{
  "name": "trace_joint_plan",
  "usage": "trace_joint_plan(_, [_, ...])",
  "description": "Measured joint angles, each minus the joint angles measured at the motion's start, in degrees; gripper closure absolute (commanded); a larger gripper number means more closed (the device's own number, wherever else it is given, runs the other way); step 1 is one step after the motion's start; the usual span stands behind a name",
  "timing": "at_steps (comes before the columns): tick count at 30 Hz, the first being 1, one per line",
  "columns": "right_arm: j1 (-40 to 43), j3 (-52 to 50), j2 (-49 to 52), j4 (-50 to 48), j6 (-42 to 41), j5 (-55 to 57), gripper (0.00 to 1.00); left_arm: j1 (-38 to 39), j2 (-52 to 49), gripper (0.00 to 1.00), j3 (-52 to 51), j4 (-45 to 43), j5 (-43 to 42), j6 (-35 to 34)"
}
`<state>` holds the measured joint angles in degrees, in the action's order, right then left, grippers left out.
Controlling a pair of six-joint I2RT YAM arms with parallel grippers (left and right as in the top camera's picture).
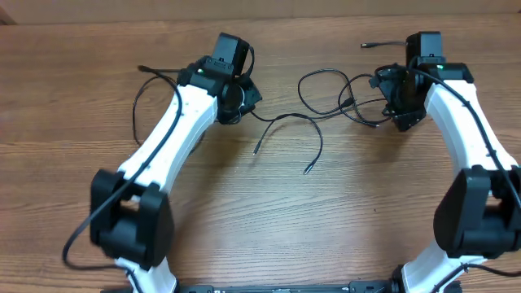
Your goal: Untangle cables
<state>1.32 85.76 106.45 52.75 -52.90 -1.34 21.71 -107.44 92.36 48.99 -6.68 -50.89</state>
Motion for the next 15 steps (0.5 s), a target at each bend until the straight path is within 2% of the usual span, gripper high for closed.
trace_joint_plan(6, [-0.4,0.0,3.8,-2.4,-2.7,-1.2,0.07,2.9,6.1,0.96,0.5,3.0,-0.4,1.5])
trace_joint_plan(15, [-0.4,0.0,9.2,-2.8,-4.1,-4.7,0.08,4.0,7.1,0.96,0.5,4.8,-0.4,1.7])
